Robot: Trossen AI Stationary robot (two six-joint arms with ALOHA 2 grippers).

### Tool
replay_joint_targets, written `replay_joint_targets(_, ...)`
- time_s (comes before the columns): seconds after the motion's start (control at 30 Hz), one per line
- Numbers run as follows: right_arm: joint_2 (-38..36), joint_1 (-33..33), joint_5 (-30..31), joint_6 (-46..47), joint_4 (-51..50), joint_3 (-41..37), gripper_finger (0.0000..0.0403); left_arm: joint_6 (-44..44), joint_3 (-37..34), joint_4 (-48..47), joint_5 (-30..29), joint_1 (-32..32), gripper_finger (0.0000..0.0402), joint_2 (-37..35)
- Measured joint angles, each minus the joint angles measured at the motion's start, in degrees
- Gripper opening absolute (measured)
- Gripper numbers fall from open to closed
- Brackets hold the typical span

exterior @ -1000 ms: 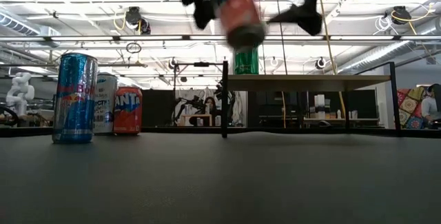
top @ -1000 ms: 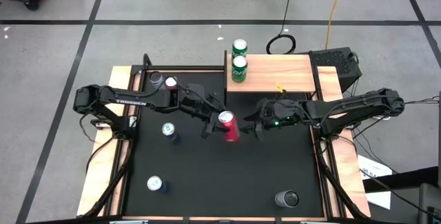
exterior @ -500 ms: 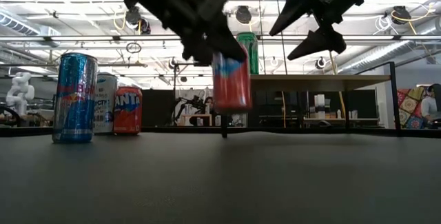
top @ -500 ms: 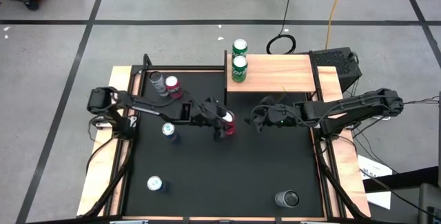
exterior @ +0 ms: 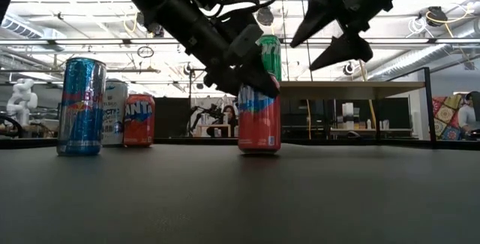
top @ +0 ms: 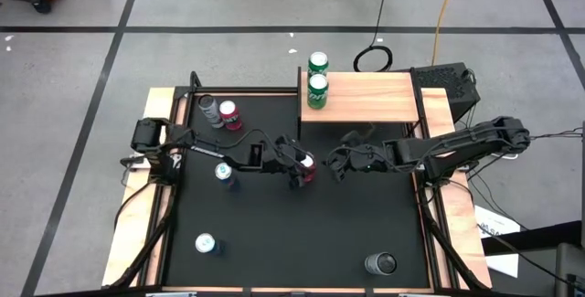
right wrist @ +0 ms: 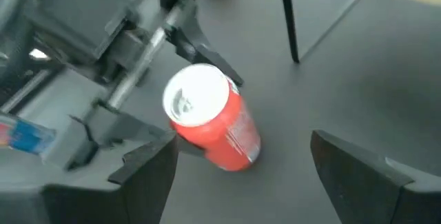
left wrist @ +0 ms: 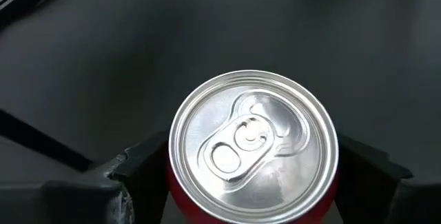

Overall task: Place canned beverage on shelf
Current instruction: Put the bottom orange soda can on the shelf

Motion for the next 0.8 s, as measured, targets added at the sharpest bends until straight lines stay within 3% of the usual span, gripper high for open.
replay_joint_targets(0.2, 0.6, 0.2, 1.2, -0.8, -0.7, 0.0, 0.0314, -0.2, -0.2, -1.1, 0.8, 0.0, 0.0346, 1.0)
replay_joint_targets(0.6, 0.6, 0.2, 1.1, -7.6, -2.2, 0.0, 0.0313, 0.0, -0.1, -2.7, 1.1, 0.2, 0.035, -4.6)
replay_joint_targets(0.8, 0.6, 0.0, -0.6, -10.5, -1.2, 0.0, 0.0313, 5.6, -0.1, -6.3, 1.1, 0.2, 0.035, -9.0)
